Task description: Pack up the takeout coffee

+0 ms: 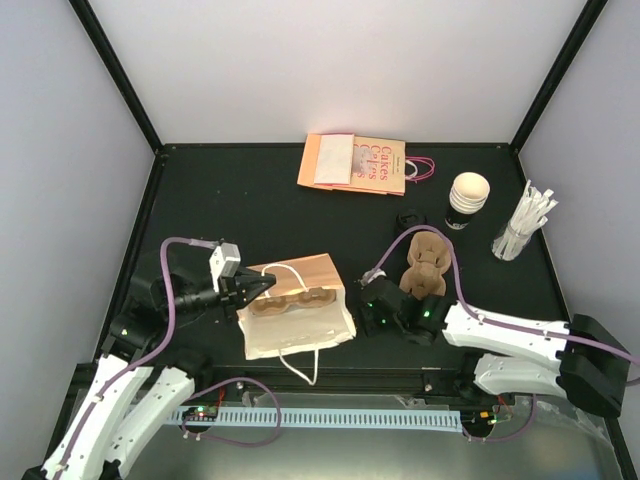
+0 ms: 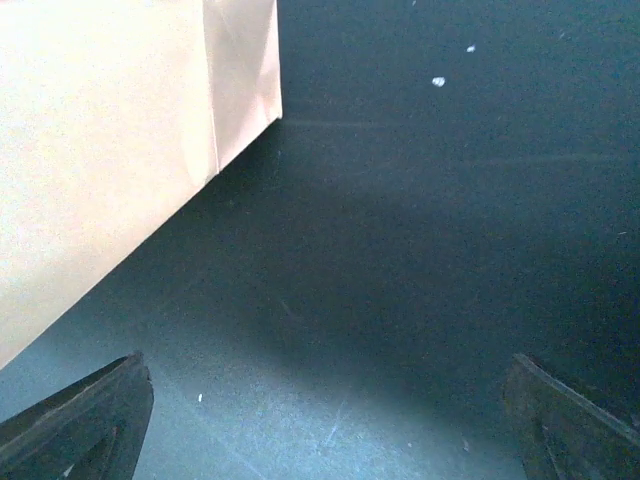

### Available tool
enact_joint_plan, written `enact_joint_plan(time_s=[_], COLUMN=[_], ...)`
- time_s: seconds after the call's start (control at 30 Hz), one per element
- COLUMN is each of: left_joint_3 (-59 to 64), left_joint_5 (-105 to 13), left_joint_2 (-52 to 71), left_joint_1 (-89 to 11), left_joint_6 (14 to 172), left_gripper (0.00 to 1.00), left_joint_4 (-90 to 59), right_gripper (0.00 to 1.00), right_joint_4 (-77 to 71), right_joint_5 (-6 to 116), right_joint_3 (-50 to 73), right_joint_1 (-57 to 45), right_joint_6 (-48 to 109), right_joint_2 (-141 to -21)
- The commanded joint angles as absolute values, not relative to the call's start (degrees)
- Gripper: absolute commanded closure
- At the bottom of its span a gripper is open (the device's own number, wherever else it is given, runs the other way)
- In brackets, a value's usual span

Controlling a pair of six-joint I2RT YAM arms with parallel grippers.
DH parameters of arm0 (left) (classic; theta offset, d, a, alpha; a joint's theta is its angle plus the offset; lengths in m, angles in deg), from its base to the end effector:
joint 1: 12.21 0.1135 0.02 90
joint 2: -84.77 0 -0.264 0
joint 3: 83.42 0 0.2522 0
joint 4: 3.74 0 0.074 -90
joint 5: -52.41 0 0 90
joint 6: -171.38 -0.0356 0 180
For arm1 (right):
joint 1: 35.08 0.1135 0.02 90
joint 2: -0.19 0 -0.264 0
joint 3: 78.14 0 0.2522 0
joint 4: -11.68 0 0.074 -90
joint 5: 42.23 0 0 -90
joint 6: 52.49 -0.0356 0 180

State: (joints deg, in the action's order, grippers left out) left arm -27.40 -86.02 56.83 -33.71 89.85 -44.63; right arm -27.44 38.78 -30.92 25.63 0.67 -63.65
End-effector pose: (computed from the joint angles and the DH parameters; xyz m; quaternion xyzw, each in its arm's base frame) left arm 0.0874 -0.0631 0.3343 0.3351 0.6792 -0.4568 0.4667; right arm 0.1060 0.1776 0.1881 -0.1744 0.9369 0.1715 0.2498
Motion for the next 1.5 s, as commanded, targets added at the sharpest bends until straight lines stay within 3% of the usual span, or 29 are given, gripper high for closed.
enact_joint_plan(time_s=[0.0,0.2,0.6,0.97,1.17,1.47], left_joint_3=[-28.97,-32.96,-33.07,-22.26,-14.64,-7.71], left_joint_5=[-88.91,-93.3,-90.44,-72.94,-66.04,-67.47], left_joint_2=[58.7,58.21,58.02,48.94,39.32,25.99], left_joint_1=[-35.35,-39.01,-44.09,-43.88,-38.64,-27.73], left_joint_6=[93.79,100.03,98.85,100.74,99.19,96.23], left_gripper=[0.98,0.98,0.98,0.98,0.98,0.98], left_joint_4=[-43.46,-40.29,-42.57,-47.13,-46.78,-40.73], right_gripper=[0.02,0.03,0.03,0.03,0.03,0.01], right_joint_4=[-17.72,-14.68,-13.97,-20.04,-21.8,-27.0], right_joint_5=[40.82,39.78,35.26,30.16,32.02,33.52], right_joint_3=[-33.28,-34.2,-33.88,-29.69,-27.61,-22.24], right_joint_1=[25.66,25.66,25.65,23.84,17.02,9.52], right_joint_6=[-3.1,-3.48,-3.39,1.55,6.34,12.2], right_joint_2=[-66.17,-71.63,-75.0,-71.77,-67.69,-64.49])
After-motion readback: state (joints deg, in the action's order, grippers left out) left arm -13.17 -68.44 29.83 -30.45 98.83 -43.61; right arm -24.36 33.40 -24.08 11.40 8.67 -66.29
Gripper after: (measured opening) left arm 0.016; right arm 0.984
